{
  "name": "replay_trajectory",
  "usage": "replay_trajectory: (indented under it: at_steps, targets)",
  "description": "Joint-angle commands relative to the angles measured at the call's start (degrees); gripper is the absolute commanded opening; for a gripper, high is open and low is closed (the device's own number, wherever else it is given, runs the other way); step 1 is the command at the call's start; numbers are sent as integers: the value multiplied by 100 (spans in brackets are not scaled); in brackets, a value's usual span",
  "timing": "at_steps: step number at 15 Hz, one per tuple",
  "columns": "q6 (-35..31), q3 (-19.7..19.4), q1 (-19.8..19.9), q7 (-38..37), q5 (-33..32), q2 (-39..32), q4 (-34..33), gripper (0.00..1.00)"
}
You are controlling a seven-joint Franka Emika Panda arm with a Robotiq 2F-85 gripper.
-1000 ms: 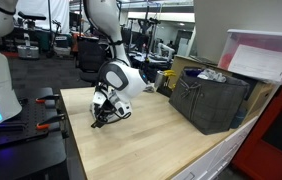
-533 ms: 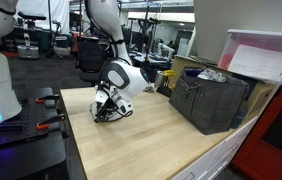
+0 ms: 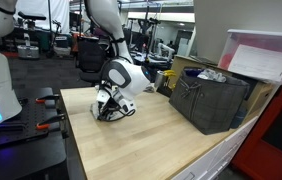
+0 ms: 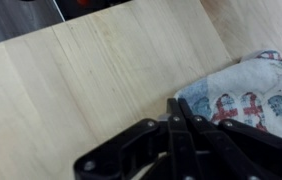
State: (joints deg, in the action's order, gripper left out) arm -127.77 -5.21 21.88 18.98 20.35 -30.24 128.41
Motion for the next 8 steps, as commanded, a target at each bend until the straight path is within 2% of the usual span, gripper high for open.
replay_trajectory:
  at_steps: [1, 5, 8]
  targets:
    - [-394, -226, -68, -48, -229, 597, 204, 1]
    - [-1205, -754, -273, -570, -1142, 981, 252, 1]
    - [-1890, -1194, -518, -1208, -2148, 1099, 338, 1]
